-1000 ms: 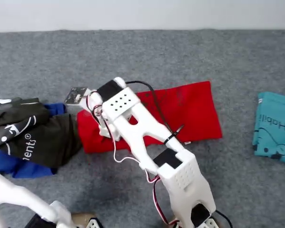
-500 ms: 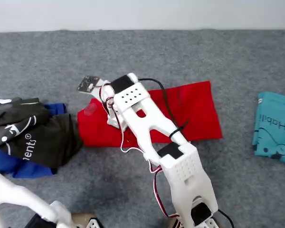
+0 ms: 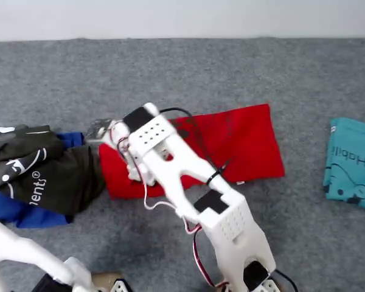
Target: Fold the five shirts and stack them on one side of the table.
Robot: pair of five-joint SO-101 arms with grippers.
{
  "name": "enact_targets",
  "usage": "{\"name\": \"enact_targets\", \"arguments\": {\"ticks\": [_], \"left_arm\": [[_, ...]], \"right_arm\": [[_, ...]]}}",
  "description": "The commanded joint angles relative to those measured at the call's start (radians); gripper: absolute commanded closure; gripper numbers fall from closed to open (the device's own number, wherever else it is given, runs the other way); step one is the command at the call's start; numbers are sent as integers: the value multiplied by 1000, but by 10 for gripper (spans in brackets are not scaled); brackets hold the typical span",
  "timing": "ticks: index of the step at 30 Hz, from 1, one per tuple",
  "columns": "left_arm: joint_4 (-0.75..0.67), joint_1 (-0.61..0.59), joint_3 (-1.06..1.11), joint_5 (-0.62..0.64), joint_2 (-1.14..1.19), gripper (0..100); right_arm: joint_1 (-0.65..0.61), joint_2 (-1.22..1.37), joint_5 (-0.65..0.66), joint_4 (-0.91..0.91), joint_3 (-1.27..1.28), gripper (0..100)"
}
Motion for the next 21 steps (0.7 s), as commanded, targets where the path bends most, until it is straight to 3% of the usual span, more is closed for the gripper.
{"name": "enact_targets", "arguments": {"ticks": [1, 7, 13, 18, 21], "left_arm": [[-21, 3, -4, -12, -25, 986], [-23, 3, -4, -12, -25, 986], [-23, 3, -4, -14, -25, 986], [-46, 3, -4, -14, -25, 986], [-51, 5, -4, -14, -25, 986]], "right_arm": [[-85, -96, 0, 41, 21, 988], [-196, -99, -55, 42, 77, 963], [-200, -182, -78, 42, 100, 736], [-131, -305, -91, 31, 98, 753], [-71, -328, -91, -30, 98, 852]]}}
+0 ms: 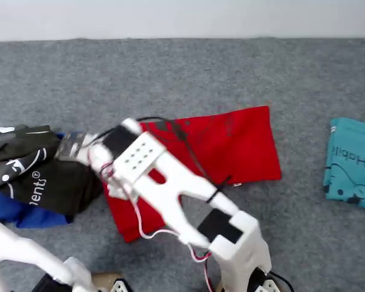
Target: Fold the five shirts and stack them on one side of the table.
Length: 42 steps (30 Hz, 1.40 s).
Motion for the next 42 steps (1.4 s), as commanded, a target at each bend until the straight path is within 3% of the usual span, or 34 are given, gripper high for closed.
{"name": "enact_targets", "arguments": {"ticks": [1, 3, 15, 19, 26, 36, 42], "left_arm": [[-25, 15, -4, -14, -25, 986], [-18, 32, -4, -14, -28, 986], [-17, 64, -4, -12, -31, 986], [-23, 64, -4, -12, -31, 986], [-23, 63, -4, -8, -32, 986], [-17, 63, -4, -6, -32, 986], [-20, 5, -5, -9, -32, 986]], "right_arm": [[81, -81, -8, -56, -18, 900], [101, -67, -8, -130, -18, 995], [85, 298, -5, -384, -18, 988], [96, 349, -5, -343, -52, 989], [101, 265, -9, -142, -339, 989], [-21, 489, -8, -259, -408, 989], [12, 575, -6, -229, -494, 989]]}}
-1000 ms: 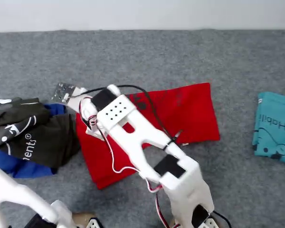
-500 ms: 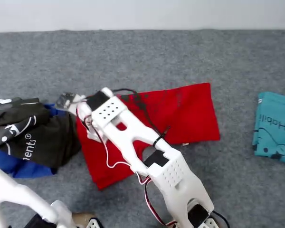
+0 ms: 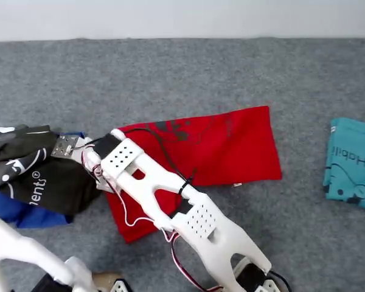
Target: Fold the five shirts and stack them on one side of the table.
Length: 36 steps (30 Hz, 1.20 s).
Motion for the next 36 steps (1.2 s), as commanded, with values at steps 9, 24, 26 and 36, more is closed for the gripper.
{"name": "enact_targets", "arguments": {"ticks": [9, 24, 26, 36], "left_arm": [[-15, -28, -5, -3, -32, 986], [-14, -29, -5, -6, -32, 986], [-14, -28, -5, -6, -32, 986], [-20, -29, -5, -8, -32, 986]], "right_arm": [[87, -56, -28, 320, -408, 989], [263, -303, -38, 269, 288, 989], [280, -286, -38, 232, 330, 989], [285, -266, -40, 282, 287, 989]]}}
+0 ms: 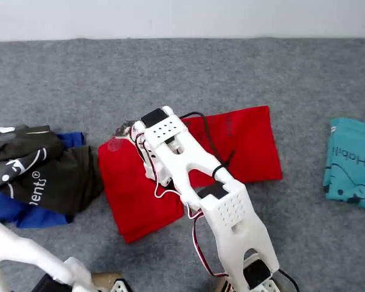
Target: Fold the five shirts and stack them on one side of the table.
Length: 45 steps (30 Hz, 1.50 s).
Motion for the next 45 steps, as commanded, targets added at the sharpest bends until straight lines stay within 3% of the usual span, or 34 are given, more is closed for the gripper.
{"name": "enact_targets", "arguments": {"ticks": [1, 9, 17, 24, 37, 45], "left_arm": [[-20, 0, -5, -8, -32, 986], [-20, 3, -5, -8, -31, 986], [-20, 3, -5, -6, -31, 986], [-14, 0, -5, -6, -31, 986], [12, 2, -5, -6, -32, 986], [20, -3, -5, -6, -32, 986]], "right_arm": [[12, -110, -12, 67, -80, 989], [-62, -394, -14, 84, 46, 979], [-274, -524, -20, 42, 358, 762], [-426, -518, -20, -142, 496, 763], [-472, -466, -18, -364, 700, 767], [-430, -372, -12, -374, 595, 991]]}}
